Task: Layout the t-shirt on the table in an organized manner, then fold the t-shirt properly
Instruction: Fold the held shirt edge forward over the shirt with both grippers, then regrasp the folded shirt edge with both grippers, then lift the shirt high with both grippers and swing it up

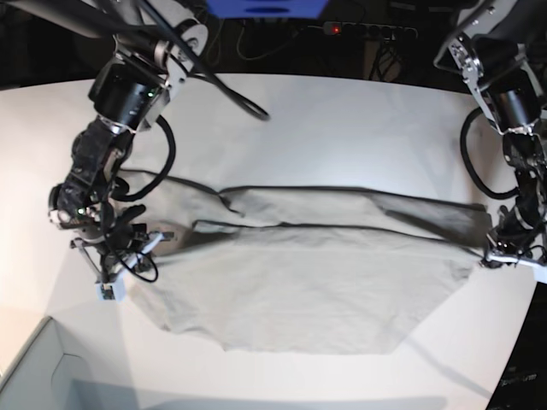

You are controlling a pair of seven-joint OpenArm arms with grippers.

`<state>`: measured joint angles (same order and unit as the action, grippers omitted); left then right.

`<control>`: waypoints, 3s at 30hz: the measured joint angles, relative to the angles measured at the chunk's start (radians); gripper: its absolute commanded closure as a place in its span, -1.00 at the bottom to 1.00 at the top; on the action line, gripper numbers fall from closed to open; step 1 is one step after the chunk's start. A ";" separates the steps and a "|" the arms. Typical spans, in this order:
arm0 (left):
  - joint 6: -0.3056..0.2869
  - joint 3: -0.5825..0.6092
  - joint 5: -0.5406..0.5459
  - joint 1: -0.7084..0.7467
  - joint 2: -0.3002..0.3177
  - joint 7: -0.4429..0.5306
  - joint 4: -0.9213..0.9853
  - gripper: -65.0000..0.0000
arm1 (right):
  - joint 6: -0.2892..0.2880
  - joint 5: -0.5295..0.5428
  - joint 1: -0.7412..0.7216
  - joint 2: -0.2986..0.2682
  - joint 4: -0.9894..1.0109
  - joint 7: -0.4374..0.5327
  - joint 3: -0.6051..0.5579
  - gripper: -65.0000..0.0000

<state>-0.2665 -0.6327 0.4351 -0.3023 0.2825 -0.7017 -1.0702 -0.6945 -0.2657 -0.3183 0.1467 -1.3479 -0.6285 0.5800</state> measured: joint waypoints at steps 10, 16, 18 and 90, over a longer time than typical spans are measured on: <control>0.001 -0.002 0.000 -0.008 0.017 0.002 0.001 0.29 | 0.000 -0.001 0.028 -0.035 -0.003 -0.005 -0.037 0.21; 0.001 -0.006 0.002 0.012 0.029 0.001 -0.018 0.05 | 0.000 0.001 0.091 -0.058 -0.134 -0.005 -0.029 0.01; 0.002 -0.007 0.010 0.043 0.046 0.008 -0.043 0.03 | 0.000 -0.001 0.130 -0.055 -0.198 -0.005 -0.030 -0.01; 0.001 -0.013 0.008 0.143 0.021 0.123 0.031 1.00 | 0.000 0.005 0.296 -0.128 -0.269 -0.008 0.012 1.00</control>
<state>-0.2657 -0.6456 0.4427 -0.1589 0.3031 -0.5789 -1.0393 -0.6945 -0.2604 -0.0219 0.0189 -1.6173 -0.6361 0.5922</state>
